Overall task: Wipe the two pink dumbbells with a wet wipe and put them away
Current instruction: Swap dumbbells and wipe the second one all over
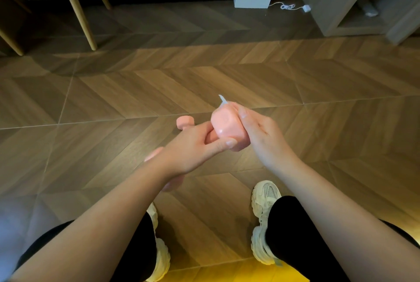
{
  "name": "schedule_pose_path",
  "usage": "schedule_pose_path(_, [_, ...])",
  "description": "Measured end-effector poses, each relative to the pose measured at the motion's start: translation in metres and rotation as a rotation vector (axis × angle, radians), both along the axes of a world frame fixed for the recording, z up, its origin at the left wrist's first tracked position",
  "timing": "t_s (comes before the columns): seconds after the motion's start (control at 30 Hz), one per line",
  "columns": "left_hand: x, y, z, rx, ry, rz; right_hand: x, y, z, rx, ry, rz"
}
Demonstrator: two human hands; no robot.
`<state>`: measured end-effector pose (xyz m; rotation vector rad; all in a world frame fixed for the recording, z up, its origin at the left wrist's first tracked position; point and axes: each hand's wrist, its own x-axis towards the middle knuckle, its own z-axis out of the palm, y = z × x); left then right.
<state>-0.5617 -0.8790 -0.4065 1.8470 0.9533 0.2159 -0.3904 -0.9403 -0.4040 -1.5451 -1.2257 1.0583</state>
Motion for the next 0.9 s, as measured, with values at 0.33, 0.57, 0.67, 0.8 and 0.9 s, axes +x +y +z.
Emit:
schedule_pose_path(0.33, [-0.009, 0.016, 0.005, 0.689, 0.324, -0.182, -0.006, 0.003, 0.004, -0.406, 0.479, -0.049])
schedule_pose_path(0.57, [-0.01, 0.008, 0.0, 0.717, -0.161, 0.302, -0.007, 0.009, 0.016, -0.385, 0.671, -0.313])
schedule_pose_path(0.67, [-0.004, 0.002, 0.01, 0.267, -0.086, 0.516, -0.009, 0.009, 0.026, -0.328, 0.822, -0.366])
schedule_pose_path(0.8, [0.001, 0.009, 0.024, -0.408, -0.484, 0.711, -0.019, 0.006, 0.028, -0.321, 0.892, -0.248])
schedule_pose_path(0.9, [0.004, 0.012, 0.031, -0.774, -0.99, 0.903, -0.035, 0.003, 0.026, -0.348, 0.87, -0.193])
